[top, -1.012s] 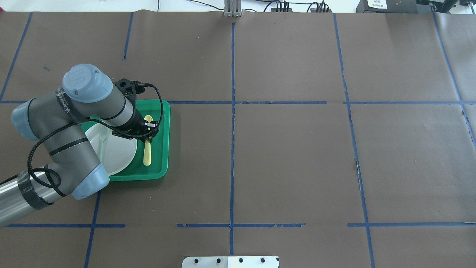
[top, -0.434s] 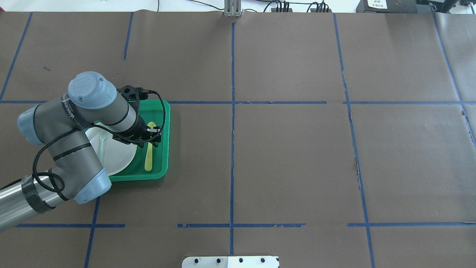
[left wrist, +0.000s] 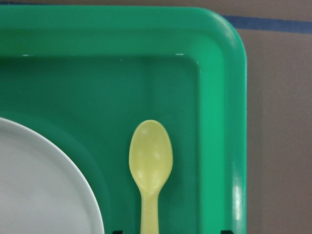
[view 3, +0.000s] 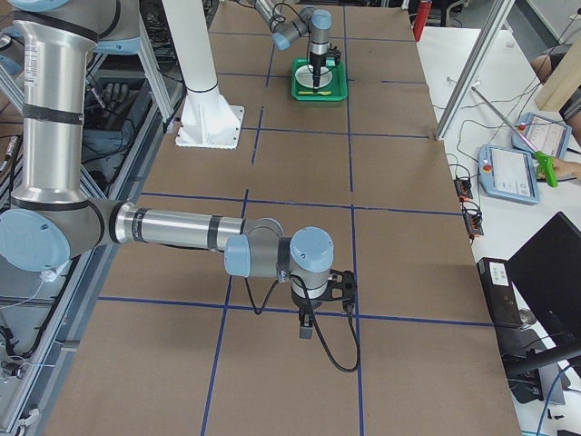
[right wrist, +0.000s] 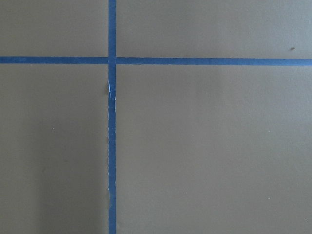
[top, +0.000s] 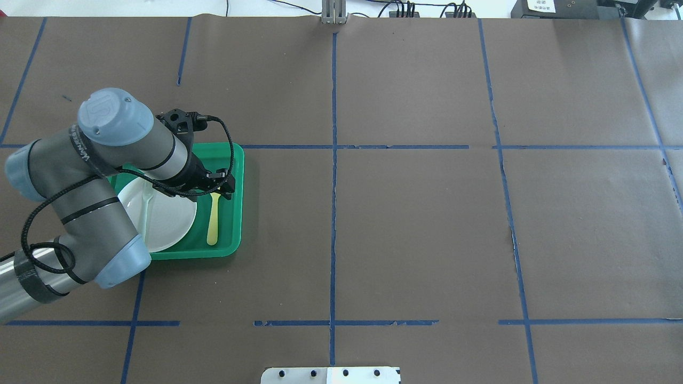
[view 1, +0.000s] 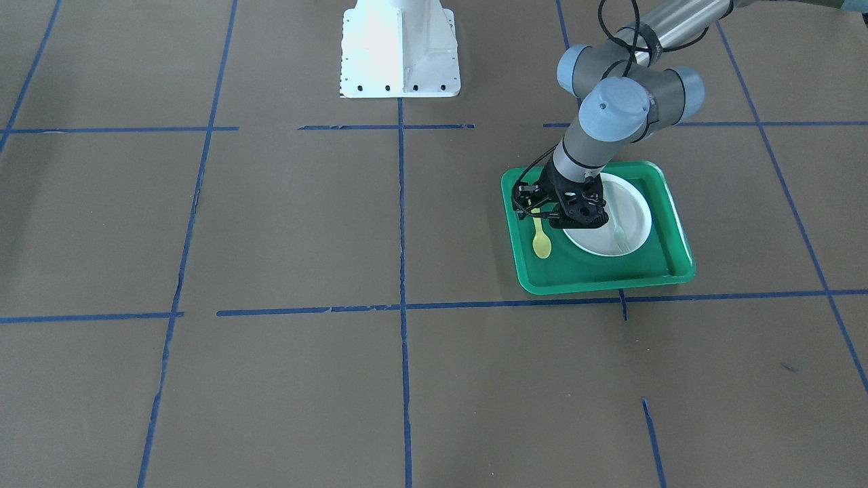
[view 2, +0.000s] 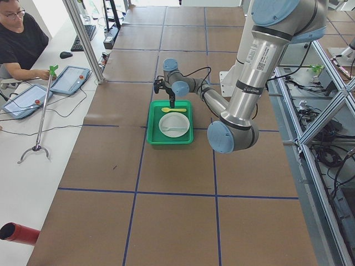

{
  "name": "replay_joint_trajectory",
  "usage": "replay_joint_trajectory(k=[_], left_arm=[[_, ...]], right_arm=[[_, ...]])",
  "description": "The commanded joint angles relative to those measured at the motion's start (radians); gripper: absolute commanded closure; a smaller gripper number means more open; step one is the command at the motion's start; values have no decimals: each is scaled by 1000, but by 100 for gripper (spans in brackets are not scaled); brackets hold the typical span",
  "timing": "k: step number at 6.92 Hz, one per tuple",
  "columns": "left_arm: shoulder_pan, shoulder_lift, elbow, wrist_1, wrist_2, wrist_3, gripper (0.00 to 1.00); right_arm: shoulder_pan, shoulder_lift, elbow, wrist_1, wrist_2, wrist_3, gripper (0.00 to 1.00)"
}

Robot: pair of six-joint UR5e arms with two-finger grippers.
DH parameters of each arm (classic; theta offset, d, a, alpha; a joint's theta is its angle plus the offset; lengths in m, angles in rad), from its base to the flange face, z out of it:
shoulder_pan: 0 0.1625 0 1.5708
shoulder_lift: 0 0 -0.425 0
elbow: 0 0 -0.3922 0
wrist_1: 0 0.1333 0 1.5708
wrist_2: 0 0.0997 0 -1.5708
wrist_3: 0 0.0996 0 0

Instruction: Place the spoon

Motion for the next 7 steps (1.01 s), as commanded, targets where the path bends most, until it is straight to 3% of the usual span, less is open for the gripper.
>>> replay_joint_trajectory(k=[1,2,4,5,7], left_arm=[[-95,2,-129,118,1,5,0],[-205,2,-179,137,0,65,0],[-322,22,-212,282,-2,384,0],[-364,98,-209,287,-3,617,0],[-547,274,-146,266,-127,1016,0]], right_arm=[[0,0,0,1,0,1,0],[0,0,0,0,0,1,0],[0,0,0,1,0,1,0],[0,0,0,0,0,1,0],[0,0,0,0,0,1,0]])
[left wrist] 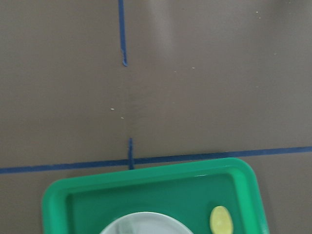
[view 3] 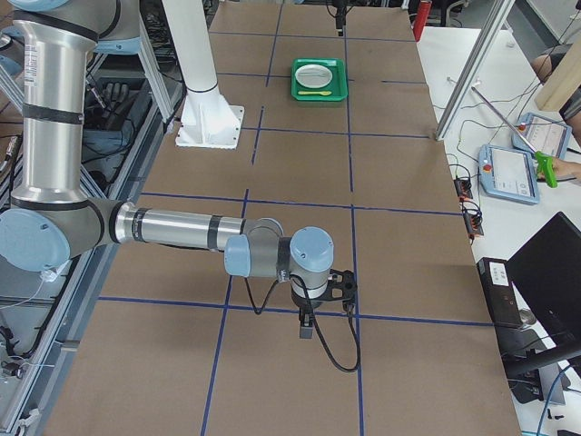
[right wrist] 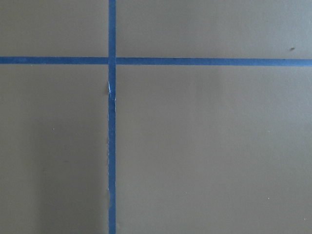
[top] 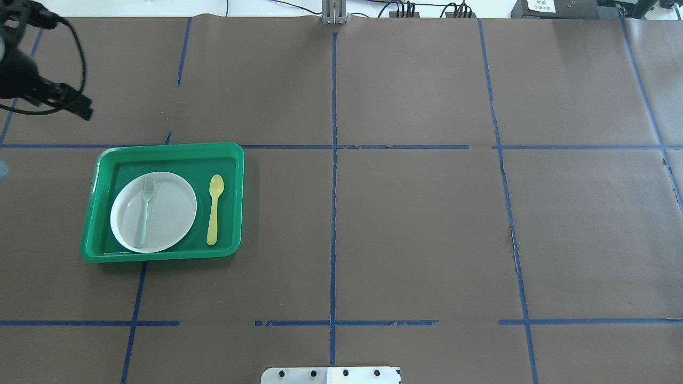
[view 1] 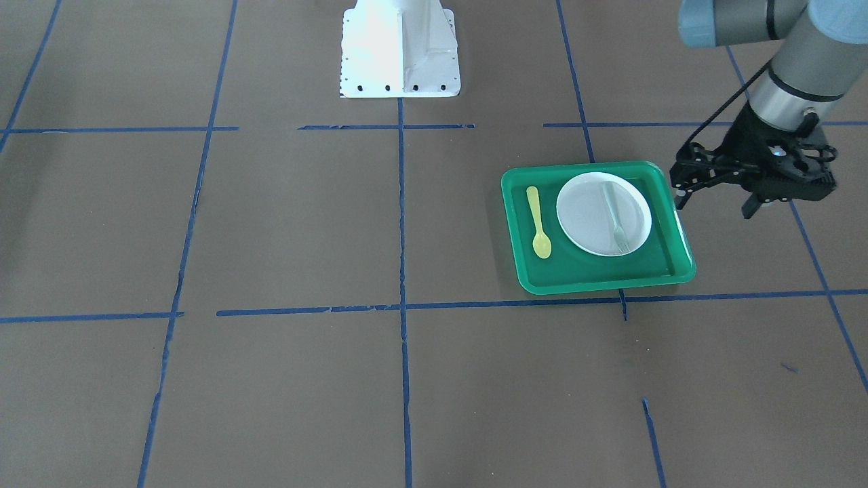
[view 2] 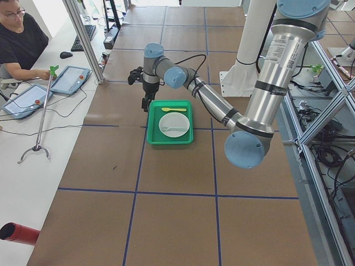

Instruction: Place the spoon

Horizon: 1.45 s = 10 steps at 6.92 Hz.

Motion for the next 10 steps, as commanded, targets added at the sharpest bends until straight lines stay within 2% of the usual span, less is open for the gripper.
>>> replay_joint_trajectory(k=[1,3,4,5,9,10], left_arm=[[-190,187,60,-13,-97,286,0],[-339,267,167,-88,-122,312,0],[-418,299,228,-104,-123,449,0],[-451,302,277,-104,-154,506,0],[-471,319,290,-95,-197,498,0],[-471,319,286,-99,-248,402,0]], right_arm=[[0,0,0,0,0,0,0],[0,0,0,0,0,0,0],[0,0,0,0,0,0,0],[0,0,0,0,0,0,0],[0,0,0,0,0,0,0],[0,0,0,1,0,0,0]])
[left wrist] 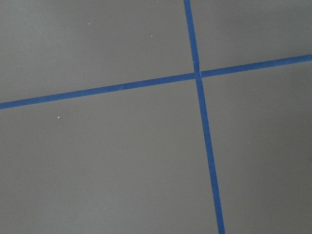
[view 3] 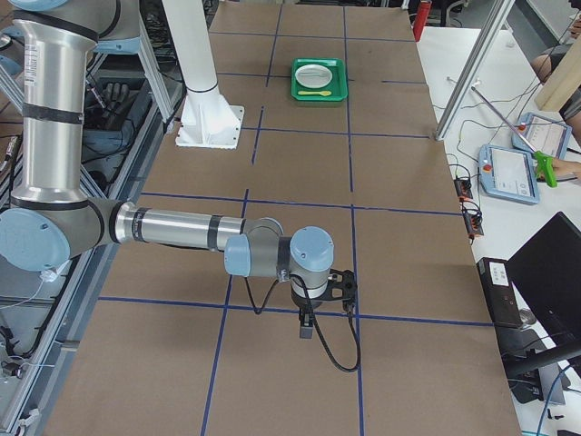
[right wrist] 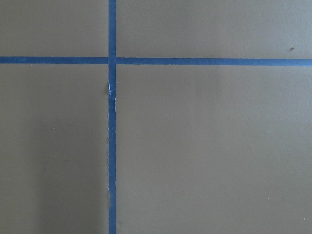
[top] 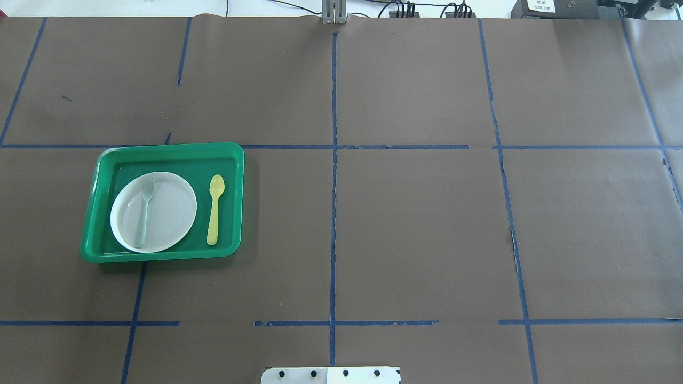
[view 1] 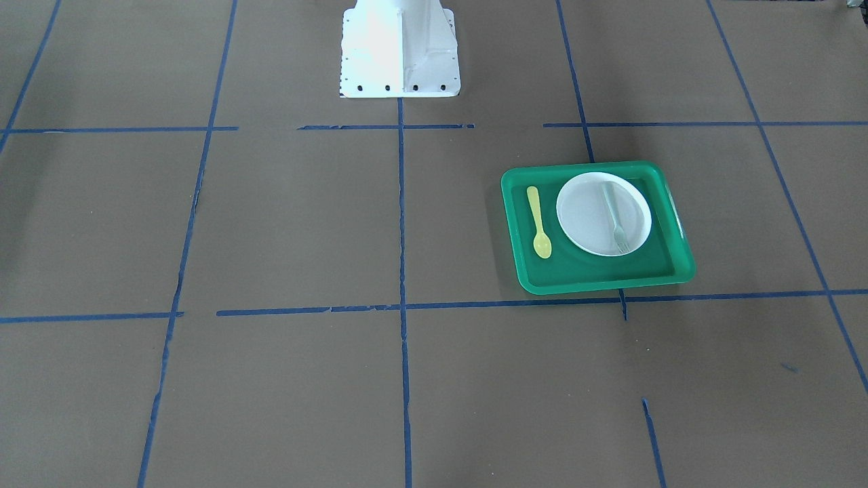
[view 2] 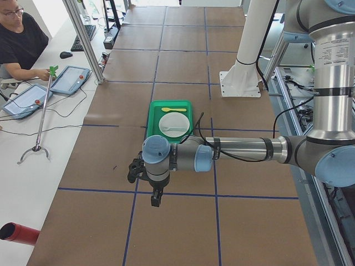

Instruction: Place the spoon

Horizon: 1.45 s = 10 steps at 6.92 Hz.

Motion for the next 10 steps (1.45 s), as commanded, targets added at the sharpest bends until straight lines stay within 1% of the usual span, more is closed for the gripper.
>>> replay_joint_trajectory(k=[1,10], left_arm=[[0,0,-8,-2,-51,-121,0],[3,-3,4,-5,-49,-114,0]], right_arm=[[0,0,0,0,0,1,0],[0,0,0,0,0,0,0]])
